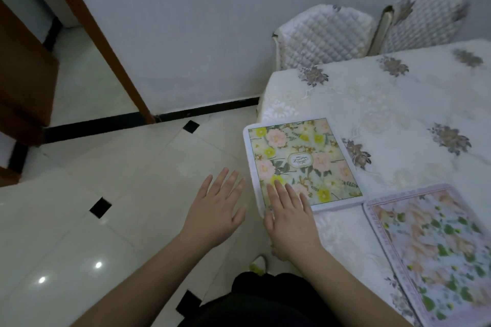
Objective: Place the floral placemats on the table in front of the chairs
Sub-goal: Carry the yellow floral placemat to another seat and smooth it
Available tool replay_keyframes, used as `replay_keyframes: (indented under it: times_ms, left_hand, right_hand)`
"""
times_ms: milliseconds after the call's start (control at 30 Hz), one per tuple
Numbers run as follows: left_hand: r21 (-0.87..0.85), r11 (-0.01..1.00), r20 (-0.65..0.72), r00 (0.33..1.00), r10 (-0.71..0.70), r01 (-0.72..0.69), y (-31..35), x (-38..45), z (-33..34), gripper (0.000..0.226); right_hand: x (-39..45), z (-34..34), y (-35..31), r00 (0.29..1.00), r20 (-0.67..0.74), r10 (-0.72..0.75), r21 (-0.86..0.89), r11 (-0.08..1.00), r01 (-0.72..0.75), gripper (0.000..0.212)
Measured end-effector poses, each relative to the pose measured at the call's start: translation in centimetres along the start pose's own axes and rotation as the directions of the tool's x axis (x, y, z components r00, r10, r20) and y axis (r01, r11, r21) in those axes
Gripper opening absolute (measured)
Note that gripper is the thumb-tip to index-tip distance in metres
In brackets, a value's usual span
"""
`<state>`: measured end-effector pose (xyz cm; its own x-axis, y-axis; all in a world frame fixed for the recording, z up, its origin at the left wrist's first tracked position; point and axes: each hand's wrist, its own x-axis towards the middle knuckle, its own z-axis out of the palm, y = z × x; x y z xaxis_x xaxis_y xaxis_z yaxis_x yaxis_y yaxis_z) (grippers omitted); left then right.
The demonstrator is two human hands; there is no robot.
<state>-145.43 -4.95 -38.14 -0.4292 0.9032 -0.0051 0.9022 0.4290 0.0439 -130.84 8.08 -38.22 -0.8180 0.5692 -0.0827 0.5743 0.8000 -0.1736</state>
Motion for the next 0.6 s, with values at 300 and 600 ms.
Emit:
replay_keyframes:
  times_ms: [300, 600]
  left_hand:
    - [0.007, 0.982, 0.065, 0.980, 0.190, -0.191, 0.5, 11.6, -0.5, 0.060]
    - [0.014, 0.892, 0.113, 0.887, 0.447, -0.451, 1.0, 19.8, 2.5, 0.061]
  right_hand:
    - [5.7, -0.7, 5.9, 0.977, -0.023, 0.214, 0.063, 0.975, -0.212, 0.061]
    - [6.9, 1.1, 6.5, 0.907, -0.011, 0.420, 0.085, 0.905, -0.418, 0.056]
